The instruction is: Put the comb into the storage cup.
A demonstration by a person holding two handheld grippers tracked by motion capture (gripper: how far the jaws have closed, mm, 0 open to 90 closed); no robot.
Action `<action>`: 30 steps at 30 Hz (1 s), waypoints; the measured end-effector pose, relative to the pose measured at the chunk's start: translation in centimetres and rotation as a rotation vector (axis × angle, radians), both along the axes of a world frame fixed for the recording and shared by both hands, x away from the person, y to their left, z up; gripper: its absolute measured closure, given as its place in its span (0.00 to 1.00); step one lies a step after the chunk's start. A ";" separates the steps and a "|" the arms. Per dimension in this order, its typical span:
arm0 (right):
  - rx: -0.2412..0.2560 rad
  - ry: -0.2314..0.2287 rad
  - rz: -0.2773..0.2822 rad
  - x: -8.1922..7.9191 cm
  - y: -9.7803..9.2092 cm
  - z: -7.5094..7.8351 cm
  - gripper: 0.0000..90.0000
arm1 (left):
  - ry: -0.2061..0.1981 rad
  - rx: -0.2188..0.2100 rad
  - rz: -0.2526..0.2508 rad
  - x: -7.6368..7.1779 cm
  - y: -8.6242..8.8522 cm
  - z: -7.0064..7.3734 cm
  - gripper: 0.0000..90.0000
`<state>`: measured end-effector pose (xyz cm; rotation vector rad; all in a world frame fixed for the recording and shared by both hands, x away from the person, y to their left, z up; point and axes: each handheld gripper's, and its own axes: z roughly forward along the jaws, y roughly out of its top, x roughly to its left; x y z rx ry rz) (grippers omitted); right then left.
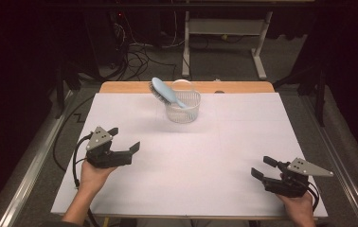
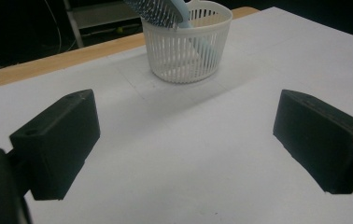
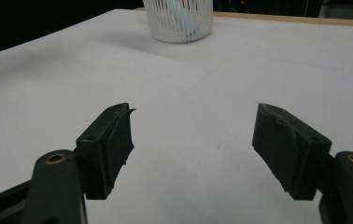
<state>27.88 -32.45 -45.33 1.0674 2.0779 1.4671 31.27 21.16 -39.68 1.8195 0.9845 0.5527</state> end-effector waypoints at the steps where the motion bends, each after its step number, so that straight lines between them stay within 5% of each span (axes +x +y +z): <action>1: 0.000 0.000 0.000 0.0 0.0 0.0 0.32 | 0.000 0.001 -0.002 -0.1 0.0 0.0 0.07; 30: -0.003 0.000 0.000 0.0 0.0 0.0 0.32 | -0.020 -0.031 0.011 -1.5 1.0 -0.9 0.07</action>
